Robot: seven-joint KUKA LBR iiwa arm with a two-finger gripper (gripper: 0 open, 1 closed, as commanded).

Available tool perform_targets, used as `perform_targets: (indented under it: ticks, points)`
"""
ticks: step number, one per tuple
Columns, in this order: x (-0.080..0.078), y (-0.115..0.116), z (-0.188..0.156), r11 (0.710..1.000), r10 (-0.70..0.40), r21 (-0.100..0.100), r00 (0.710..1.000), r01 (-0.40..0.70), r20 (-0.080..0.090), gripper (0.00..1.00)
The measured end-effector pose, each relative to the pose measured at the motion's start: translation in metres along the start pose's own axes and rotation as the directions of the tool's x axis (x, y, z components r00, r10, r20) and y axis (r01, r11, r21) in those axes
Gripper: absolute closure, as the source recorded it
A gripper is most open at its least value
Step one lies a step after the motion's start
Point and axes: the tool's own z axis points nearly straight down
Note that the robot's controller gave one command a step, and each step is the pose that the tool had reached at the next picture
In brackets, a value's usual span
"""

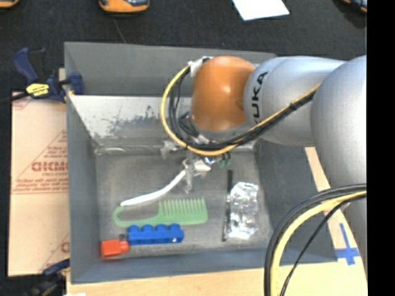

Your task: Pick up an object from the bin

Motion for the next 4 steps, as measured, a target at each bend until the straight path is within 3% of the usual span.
perform_targets:
  ticks: [1, 2, 4]
  points:
    - [0.003, -0.03, 0.023, 0.979, -0.202, 0.004, 0.979, 0.202, 0.015, 0.0]
    - [0.002, -0.036, 0.033, 0.989, -0.151, 0.001, 0.989, 0.151, 0.012, 1.0]
    - [0.002, -0.036, 0.031, 0.989, -0.149, 0.001, 0.989, 0.149, 0.014, 1.0]
